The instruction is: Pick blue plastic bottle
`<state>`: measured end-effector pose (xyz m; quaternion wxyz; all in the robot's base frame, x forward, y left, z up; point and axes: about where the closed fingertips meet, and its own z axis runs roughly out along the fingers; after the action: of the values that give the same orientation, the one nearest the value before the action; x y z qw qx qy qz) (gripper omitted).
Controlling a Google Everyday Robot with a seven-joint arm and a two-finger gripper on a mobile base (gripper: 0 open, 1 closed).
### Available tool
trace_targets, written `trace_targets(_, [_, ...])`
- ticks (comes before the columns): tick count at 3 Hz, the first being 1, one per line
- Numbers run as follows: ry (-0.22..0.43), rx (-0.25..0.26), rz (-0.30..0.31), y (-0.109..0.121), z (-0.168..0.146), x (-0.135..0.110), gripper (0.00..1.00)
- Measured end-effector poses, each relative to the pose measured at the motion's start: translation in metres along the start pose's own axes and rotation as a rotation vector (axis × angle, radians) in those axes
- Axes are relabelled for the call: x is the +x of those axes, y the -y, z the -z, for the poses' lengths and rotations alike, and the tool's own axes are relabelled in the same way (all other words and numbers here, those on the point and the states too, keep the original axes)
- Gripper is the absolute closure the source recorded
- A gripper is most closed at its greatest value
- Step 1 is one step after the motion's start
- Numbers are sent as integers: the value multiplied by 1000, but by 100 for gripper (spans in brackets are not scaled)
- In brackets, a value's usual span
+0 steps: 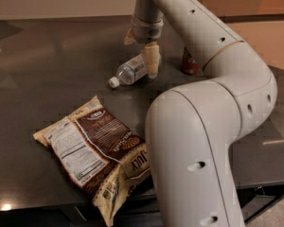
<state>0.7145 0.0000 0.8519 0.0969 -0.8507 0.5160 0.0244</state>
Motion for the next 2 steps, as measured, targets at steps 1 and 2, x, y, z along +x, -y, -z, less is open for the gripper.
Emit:
trace_targets(1, [-37,-17,66,11,-11,0,0])
trace_targets(2, [-63,-32,113,14,-16,4,15])
